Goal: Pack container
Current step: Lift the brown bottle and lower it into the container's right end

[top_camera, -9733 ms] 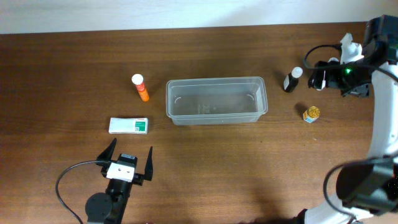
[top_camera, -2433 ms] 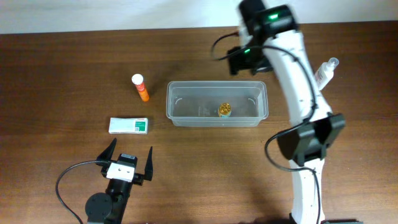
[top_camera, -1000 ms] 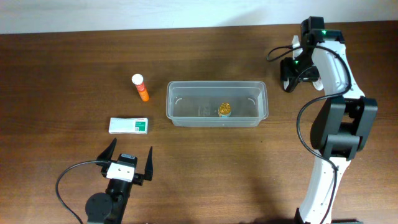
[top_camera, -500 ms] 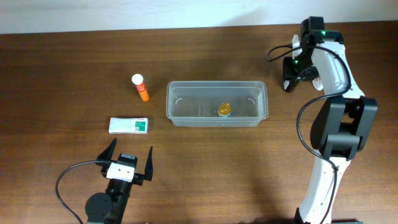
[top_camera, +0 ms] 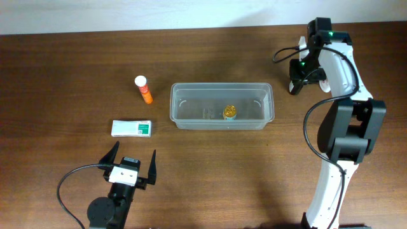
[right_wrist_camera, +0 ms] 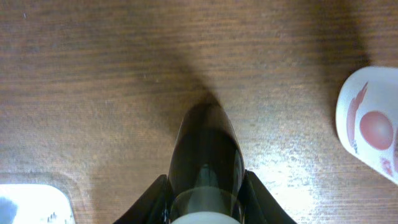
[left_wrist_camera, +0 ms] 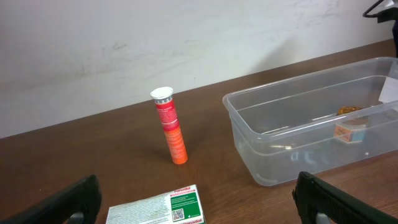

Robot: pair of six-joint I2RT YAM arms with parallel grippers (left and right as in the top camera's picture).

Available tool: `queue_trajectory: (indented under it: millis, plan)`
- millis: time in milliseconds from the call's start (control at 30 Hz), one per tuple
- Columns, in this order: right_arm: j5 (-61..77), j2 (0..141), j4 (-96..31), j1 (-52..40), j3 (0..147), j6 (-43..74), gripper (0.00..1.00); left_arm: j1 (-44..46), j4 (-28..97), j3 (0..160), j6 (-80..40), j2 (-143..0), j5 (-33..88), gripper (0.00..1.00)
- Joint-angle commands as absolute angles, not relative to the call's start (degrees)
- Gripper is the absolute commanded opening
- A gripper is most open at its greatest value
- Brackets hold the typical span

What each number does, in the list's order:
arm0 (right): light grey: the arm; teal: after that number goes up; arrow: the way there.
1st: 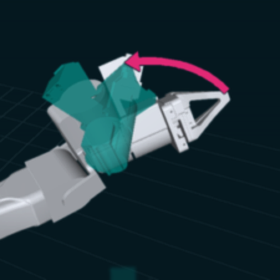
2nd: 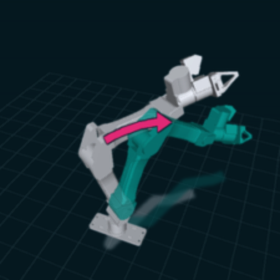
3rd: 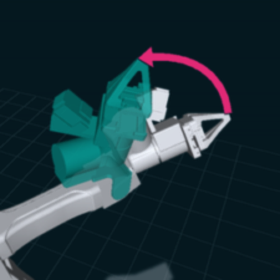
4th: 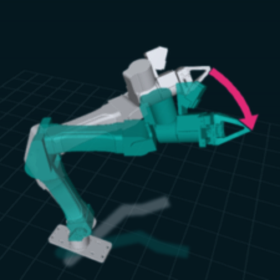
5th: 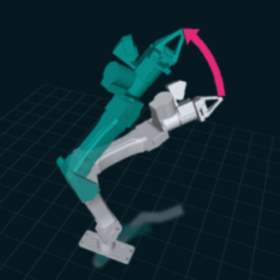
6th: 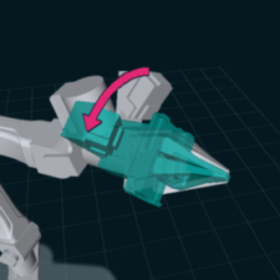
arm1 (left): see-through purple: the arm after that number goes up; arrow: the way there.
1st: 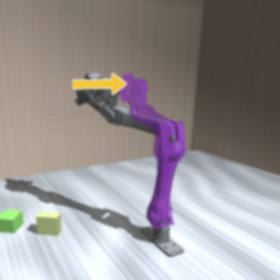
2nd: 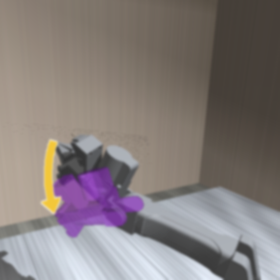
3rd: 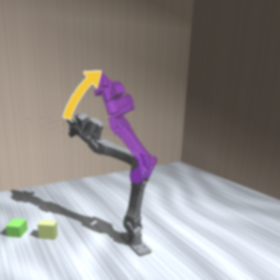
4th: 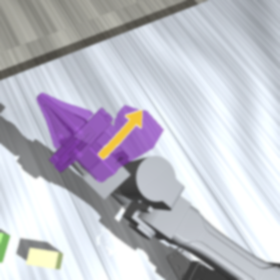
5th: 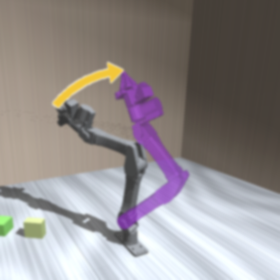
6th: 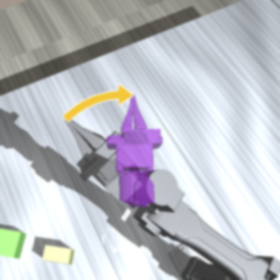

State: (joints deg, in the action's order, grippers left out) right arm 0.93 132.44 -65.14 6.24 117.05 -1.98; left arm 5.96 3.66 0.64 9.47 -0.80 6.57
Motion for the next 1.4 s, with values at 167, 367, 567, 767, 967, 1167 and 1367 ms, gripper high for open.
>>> queue_trajectory:
  millis: [167,367,567,767,967,1167,1367]
  plan:
    - [0.38,131.74,-69.78,6.13,119.79,-1.80,0.24,5.69,3.95,0.51,10.39,-0.40,6.15,0.99]
    - [0.84,131.41,-79.68,6.02,129.84,0.47,0.24,5.69,3.95,0.51,10.39,-0.40,6.15,0.99]
    - [4.78,131.39,-95.15,6.02,144.22,1.98,0.25,5.69,3.95,0.51,10.39,-0.40,6.15,0.99]
    - [13.61,126.65,-97.36,5.50,147.79,2.17,0.25,5.67,3.95,0.51,10.39,-0.40,6.15,0.99]
    - [13.96,115.90,-97.34,0.60,141.34,2.42,0.25,5.69,3.95,0.51,10.39,-0.40,6.15,1.00]
    - [9.58,108.51,-97.34,-7.22,130.61,3.92,0.25,5.69,3.95,0.51,10.39,-0.40,6.15,0.99]
    - [5.08,109.01,-93.30,-13.34,122.30,6.79,0.26,5.69,3.95,0.51,10.39,-0.40,6.15,0.99]
